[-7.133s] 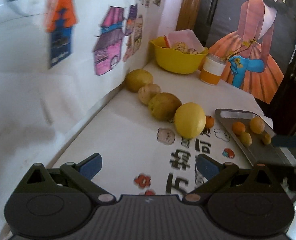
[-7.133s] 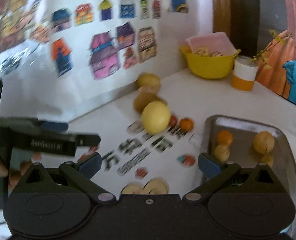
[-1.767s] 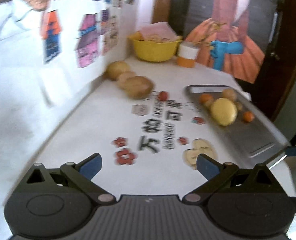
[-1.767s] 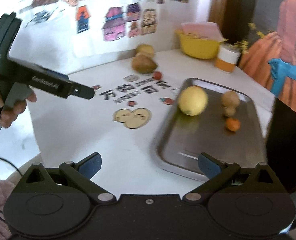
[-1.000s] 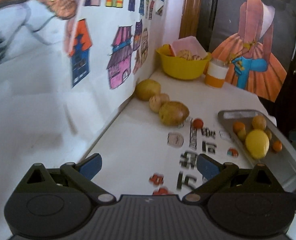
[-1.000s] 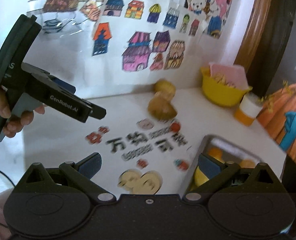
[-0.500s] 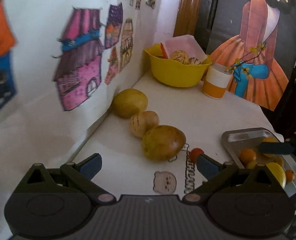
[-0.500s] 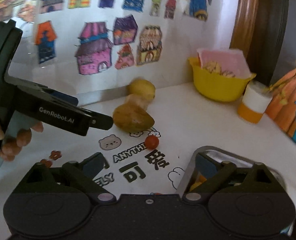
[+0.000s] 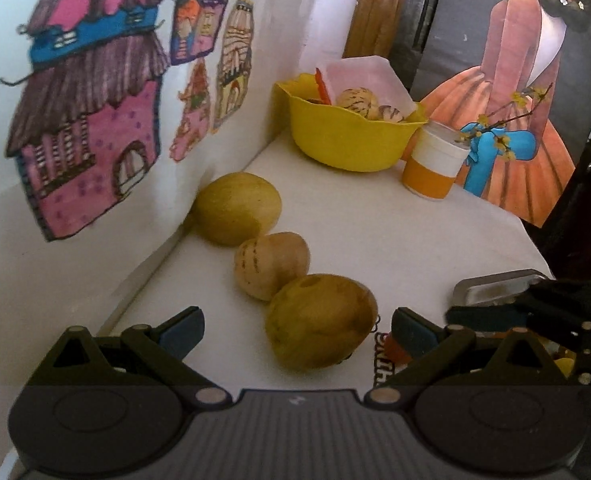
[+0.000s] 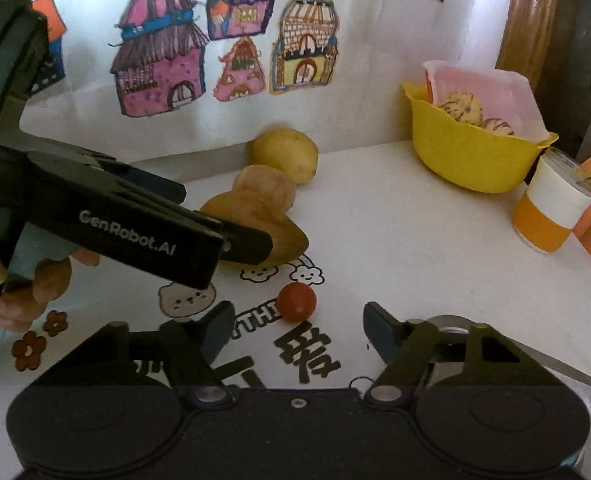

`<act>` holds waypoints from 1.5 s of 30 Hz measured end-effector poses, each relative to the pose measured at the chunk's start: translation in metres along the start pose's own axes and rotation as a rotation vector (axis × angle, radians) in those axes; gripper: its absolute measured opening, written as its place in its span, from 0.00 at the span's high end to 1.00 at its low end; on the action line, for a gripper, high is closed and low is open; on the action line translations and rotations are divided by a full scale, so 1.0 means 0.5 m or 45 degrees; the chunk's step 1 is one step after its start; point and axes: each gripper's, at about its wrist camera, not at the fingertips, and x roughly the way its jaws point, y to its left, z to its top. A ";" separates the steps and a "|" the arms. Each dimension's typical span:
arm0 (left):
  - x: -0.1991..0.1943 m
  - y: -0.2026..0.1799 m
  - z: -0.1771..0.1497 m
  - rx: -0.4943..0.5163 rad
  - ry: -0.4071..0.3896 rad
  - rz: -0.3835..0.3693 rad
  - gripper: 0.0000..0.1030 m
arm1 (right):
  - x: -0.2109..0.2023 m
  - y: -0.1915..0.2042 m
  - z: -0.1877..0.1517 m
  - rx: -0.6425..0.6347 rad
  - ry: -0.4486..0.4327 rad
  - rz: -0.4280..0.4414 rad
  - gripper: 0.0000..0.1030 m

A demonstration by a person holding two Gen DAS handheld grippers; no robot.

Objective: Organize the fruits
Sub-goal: 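Grasp the large brown fruit with the left tool while the right tool grasps a small red tomato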

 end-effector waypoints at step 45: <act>-0.073 -0.013 -0.072 0.011 0.037 -0.092 0.39 | -0.059 0.033 -0.044 0.030 -0.025 0.018 0.77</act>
